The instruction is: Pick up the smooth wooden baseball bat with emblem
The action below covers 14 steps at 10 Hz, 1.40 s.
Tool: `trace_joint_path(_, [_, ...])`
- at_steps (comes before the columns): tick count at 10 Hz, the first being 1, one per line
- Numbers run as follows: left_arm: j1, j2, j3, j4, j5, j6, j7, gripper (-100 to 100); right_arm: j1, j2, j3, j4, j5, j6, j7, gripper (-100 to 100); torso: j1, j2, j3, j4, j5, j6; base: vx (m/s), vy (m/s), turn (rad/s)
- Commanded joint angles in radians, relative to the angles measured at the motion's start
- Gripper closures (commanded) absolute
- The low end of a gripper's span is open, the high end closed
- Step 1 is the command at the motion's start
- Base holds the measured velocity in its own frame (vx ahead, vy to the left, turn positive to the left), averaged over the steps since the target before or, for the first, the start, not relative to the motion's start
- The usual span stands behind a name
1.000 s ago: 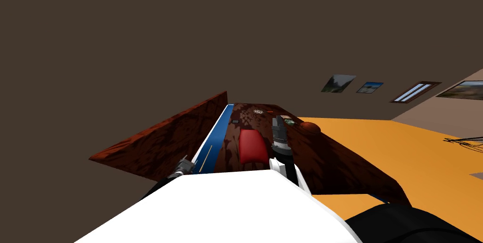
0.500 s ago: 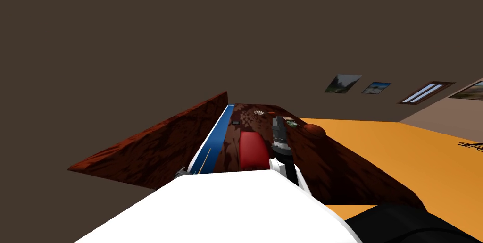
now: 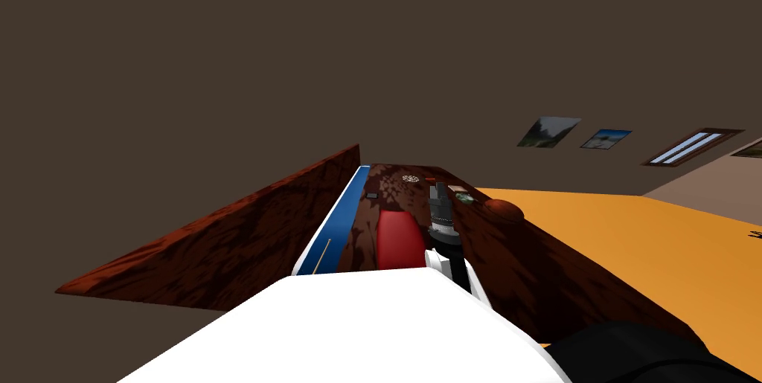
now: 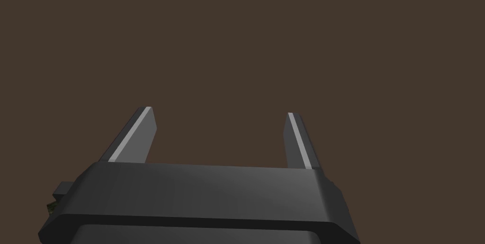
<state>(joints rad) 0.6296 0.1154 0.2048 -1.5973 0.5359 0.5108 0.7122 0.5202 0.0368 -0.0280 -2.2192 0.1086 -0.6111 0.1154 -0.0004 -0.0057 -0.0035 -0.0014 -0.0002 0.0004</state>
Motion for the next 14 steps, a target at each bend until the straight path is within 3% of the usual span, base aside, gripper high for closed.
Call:
trace_joint_path(1, [0.014, -0.001, 0.004, 0.023, 0.025, 0.035, 0.019, -100, 0.0, 0.0, 0.0, 0.0, 0.0, 0.0, 0.0, 0, 0.0, 0.0, 0.0, 0.0, 0.0, 0.0, 0.093, -0.012, 0.022])
trace_joint_path(4, [0.022, -0.012, 0.014, 0.066, 0.052, 0.088, 0.049, -100, 0.0, 0.0, 0.0, 0.0, 0.0, 0.0, 0.0, 0, 0.001, 0.002, 0.002, 0.0, 0.0, 0.0, 0.045, -0.006, 0.013])
trace_joint_path(5, [0.022, -0.012, 0.01, 0.054, 0.043, 0.073, 0.04, -100, 0.0, 0.0, 0.0, 0.0, 0.0, 0.0, 0.0, 0, 0.001, 0.002, 0.004, 0.001, 0.0, 0.0, 0.0, 0.0, 0.0])
trace_joint_path(6, [0.023, -0.013, 0.01, 0.056, 0.045, 0.076, 0.042, 0, 0.0, 0.0, 0.0, 0.0, 0.0, 0.0, 0.0, 0, 0.001, 0.001, 0.004, 0.001, 0.0, 0.0, 0.0, 0.0, 0.0])
trace_joint_path(7, [-0.024, -0.007, 0.028, 0.102, 0.04, 0.075, 0.047, -100, 0.0, 0.0, 0.0, 0.0, 0.0, 0.0, 0.0, 0, 0.001, 0.001, 0.004, 0.001, 0.0, 0.0, -0.042, -0.019, -0.078])
trace_joint_path(14, [-0.188, 0.014, 0.091, 0.266, 0.023, 0.073, 0.063, -100, 0.0, 0.0, 0.0, 0.0, 0.0, 0.0, 0.0, 0, 0.0, 0.004, 0.006, 0.002, 0.0, 0.0, -0.07, -0.021, -0.057])
